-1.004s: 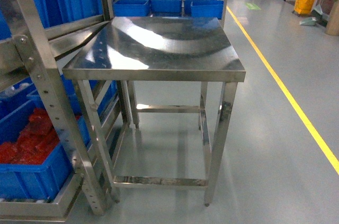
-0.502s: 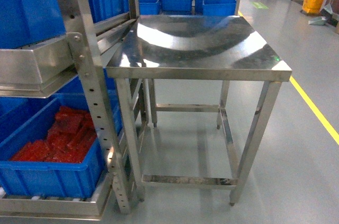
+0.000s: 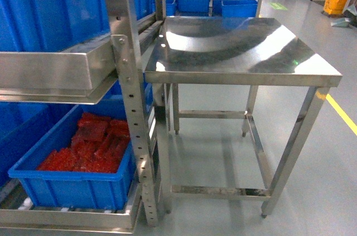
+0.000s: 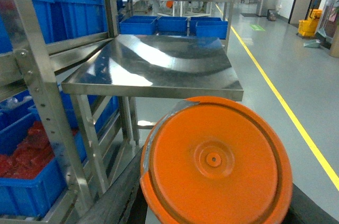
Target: Sort blue parts and orange caps into right shelf containers
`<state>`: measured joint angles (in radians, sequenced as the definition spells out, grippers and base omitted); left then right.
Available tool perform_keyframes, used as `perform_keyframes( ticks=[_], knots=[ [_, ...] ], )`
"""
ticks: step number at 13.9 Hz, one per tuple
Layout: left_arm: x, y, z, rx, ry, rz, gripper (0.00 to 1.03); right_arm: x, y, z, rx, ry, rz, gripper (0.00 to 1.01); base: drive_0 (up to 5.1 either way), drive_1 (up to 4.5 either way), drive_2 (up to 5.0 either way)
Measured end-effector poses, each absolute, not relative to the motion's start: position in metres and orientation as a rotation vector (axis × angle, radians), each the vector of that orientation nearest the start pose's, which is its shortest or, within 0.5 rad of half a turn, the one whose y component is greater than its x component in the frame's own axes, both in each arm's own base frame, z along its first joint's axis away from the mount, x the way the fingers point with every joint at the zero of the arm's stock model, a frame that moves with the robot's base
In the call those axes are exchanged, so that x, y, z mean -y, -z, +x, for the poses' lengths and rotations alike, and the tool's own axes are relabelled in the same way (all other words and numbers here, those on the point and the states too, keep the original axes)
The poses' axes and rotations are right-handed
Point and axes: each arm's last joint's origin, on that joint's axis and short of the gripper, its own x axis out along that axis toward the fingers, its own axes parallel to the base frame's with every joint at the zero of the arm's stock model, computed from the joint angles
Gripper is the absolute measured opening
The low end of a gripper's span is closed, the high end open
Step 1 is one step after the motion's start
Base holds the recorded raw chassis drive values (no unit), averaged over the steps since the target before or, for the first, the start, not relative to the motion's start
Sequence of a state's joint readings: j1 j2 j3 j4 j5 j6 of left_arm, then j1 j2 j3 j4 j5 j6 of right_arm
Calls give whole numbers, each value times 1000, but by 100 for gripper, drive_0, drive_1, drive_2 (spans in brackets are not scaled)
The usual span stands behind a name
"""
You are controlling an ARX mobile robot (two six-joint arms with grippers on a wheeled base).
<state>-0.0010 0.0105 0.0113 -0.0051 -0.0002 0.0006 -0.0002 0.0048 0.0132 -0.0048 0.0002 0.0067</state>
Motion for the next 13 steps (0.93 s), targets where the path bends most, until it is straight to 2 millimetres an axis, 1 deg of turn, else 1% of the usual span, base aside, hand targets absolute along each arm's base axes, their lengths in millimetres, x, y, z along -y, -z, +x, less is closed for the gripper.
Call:
perform_keyframes(
  ticks=[13],
  knots=[
    [0, -166, 98, -5, 0, 1, 41, 0, -167, 97, 3, 0, 7, 43, -506, 239, 239]
  ],
)
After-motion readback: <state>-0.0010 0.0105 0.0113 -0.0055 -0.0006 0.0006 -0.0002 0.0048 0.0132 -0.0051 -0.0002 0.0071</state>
